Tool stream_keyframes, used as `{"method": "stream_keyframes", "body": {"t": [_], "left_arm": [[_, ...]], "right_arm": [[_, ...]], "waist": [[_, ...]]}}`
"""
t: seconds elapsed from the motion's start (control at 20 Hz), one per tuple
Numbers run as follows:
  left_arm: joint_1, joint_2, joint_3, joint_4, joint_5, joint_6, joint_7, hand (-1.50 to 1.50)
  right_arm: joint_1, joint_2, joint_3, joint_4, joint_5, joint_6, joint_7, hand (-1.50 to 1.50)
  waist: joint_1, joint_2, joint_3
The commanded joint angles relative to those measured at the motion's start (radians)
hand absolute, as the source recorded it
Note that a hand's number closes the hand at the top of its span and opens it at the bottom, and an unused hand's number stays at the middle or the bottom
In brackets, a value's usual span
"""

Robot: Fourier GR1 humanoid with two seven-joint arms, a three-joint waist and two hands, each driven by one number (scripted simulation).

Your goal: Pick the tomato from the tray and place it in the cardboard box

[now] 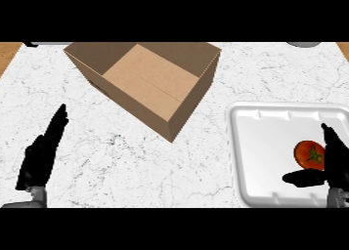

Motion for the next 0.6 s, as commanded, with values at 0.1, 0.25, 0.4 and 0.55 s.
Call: {"method": "stream_keyframes", "body": {"t": [0.1, 0.25, 0.4, 0.55], "left_arm": [[0.001, -0.017, 0.024, 0.004, -0.007, -0.017, -0.009, 0.00], [0.022, 0.003, 0.014, -0.104, -0.006, -0.032, 0.076, 0.00], [-0.027, -0.028, 0.011, -0.011, -0.019, -0.005, 0.041, 0.00], [0.012, -0.020, 0.011, -0.061, -0.026, -0.015, 0.026, 0.00]], "right_arm": [[0.011, 0.011, -0.057, 0.043, -0.044, -0.010, -0.093, 1.50], [0.049, 0.011, 0.010, 0.035, 0.100, -0.095, -0.095, 1.50], [0.001, 0.040, 0.057, 0.056, 0.240, -0.174, -0.020, 1.50], [0.001, -0.043, -0.015, 0.004, 0.203, -0.123, -0.067, 1.50]], "waist": [[-0.001, 0.000, 0.000], [0.002, -0.001, 0.000], [0.001, 0.001, 0.000], [0.001, -0.001, 0.000]]}}
